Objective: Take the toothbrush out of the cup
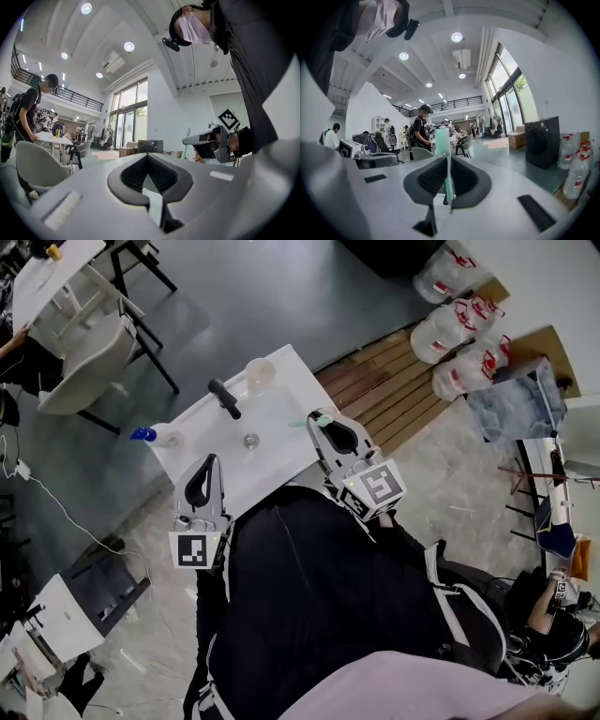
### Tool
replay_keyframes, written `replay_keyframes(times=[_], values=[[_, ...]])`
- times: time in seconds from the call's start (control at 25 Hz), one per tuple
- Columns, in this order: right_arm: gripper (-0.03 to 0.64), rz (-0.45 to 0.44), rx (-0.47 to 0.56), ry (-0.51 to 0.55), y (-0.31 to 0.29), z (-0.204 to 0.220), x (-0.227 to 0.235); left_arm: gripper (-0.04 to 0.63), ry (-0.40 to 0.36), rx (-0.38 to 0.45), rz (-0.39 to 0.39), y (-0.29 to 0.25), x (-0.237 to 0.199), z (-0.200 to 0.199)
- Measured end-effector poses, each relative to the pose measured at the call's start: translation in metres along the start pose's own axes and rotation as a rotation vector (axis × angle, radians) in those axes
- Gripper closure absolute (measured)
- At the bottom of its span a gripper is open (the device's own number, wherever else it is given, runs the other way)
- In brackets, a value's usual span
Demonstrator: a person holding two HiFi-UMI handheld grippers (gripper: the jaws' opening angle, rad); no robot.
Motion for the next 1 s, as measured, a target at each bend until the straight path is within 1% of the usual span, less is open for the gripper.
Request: replay_keyframes(times=[0.16, 0.28, 0.48, 0.76, 1.0], values=[[0.595, 0.010, -0.011, -0.023, 0.000, 0.011, -0.002, 0.592, -0.009, 0.014, -0.022, 0.014, -0.009, -0.001], [0.595, 0.018, -0.012, -0.011, 0.003, 0.013, -0.004, 0.592, -0.016, 0.024, -0.031, 0.021, -0.011, -0.002], [0.595, 0.022, -0.018, -0.008, 0.006, 0.011, -0.005, 0.592, -0.009, 0.034, -0.038, 0.024, -0.010, -0.010], [0.595, 0.030, -0.024, -0.008, 0.004, 0.016, -0.005, 0.592, -0.004, 0.041, -0.035, 0.025, -0.011, -0.009], [0.595, 0.031, -0.027, -0.017, 0.006, 0.016, -0.006, 0.592, -0.012, 0.057, -0.053, 0.029, -0.013, -0.011]])
Point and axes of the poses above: the fingertips, and each gripper's own axes: y backward along the fingers, x to its right, z out of its underside, the point moved 5 cm from there along y, backward along the fingers, and after that the axes turned 15 degrees about -y, right-handed, at the moved point
